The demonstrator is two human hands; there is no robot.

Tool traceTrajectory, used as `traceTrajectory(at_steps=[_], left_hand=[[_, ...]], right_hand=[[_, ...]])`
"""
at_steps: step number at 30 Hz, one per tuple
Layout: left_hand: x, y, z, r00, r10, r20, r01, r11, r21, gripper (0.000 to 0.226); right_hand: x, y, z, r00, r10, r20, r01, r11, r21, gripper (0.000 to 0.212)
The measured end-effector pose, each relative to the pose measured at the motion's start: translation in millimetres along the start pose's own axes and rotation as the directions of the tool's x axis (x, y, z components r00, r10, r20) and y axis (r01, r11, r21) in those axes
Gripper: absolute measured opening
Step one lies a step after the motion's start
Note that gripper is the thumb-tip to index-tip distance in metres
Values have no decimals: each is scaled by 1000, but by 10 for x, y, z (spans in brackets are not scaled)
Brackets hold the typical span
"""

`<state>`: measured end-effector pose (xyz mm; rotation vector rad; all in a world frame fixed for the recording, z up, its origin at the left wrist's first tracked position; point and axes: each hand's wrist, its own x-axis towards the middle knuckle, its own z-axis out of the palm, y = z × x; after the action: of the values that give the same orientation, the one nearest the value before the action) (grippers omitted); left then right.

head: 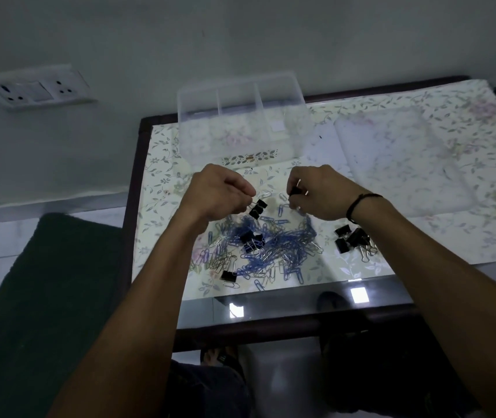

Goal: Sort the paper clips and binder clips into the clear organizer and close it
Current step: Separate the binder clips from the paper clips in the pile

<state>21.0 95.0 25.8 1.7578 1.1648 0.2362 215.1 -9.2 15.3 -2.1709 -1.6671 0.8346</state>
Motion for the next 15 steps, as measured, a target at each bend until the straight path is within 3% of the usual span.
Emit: traceTrajectory(at_steps=[6, 10, 15], left_hand=[[84, 241, 306, 993, -80, 87, 101, 958, -269, 10], [167, 335, 638, 989, -76, 125, 103, 967, -233, 11], [118, 594, 1165, 980, -27, 196, 59, 985, -161, 10]], right_hand=[[-199, 198, -273, 983, 151, 103, -157, 986, 56, 20], [-402, 348, -540, 972, 227, 54, -229, 972, 48, 13], [-619, 649, -621, 923, 362, 134, -354, 932, -78, 9]])
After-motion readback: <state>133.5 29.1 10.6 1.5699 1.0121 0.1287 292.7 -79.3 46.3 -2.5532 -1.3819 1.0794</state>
